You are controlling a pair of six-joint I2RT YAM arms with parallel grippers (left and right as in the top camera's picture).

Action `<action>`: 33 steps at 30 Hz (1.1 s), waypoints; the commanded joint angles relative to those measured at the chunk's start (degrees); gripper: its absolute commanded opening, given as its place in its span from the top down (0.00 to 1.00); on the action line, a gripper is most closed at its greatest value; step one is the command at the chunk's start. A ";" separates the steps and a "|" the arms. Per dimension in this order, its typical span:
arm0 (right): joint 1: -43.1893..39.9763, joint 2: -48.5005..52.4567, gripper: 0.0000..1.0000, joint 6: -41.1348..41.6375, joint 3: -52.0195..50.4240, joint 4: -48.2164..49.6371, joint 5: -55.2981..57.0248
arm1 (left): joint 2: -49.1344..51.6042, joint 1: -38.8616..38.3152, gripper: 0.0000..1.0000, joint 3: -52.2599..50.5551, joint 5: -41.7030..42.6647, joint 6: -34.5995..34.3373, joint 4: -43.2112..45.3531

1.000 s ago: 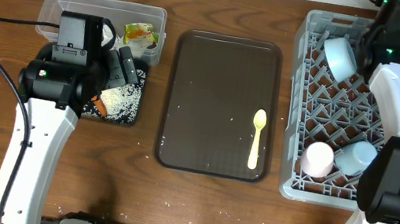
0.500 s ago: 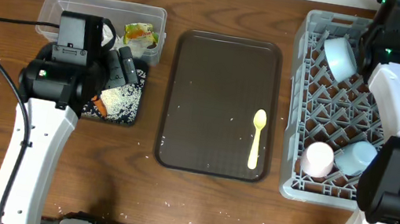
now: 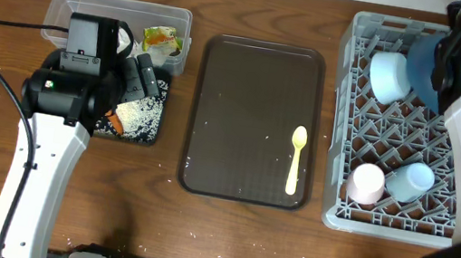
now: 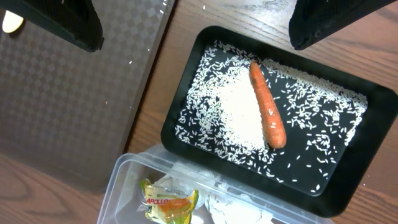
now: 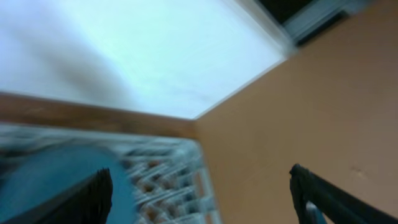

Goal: Sort waste into correct bins and load items into the dishwasher rack
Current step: 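Reach the right gripper to the yellow spoon and grasp it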

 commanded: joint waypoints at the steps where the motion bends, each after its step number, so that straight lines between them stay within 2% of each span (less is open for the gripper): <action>1: 2.29 -1.60 0.09 10.43 0.07 -5.57 -13.66 | 0.24 0.24 0.02 -0.33 -0.28 0.28 -0.15; 5: 4.57 -2.99 0.07 15.52 0.07 -12.28 -28.68 | 0.24 0.24 0.02 -0.33 -0.28 0.28 -0.15; 10: 6.80 -3.08 0.05 24.46 0.07 -15.54 -45.20 | 0.24 0.24 0.02 -0.33 -0.28 0.28 -0.15; 14: 9.14 -3.04 0.12 28.55 0.04 -18.58 -53.66 | 0.24 0.24 0.02 -0.33 -0.28 0.28 -0.15; 19: 14.93 -2.67 0.18 33.35 0.04 -25.83 -51.17 | 0.24 0.24 0.02 -0.33 -0.28 0.28 0.79; 29: 29.64 5.03 0.28 53.75 0.02 -40.19 -29.38 | 0.87 0.26 0.02 -0.39 -0.46 0.33 1.36; 33: 32.06 9.68 0.27 55.21 0.02 -42.73 -28.74 | 1.44 0.24 0.02 -0.39 -3.69 0.31 1.25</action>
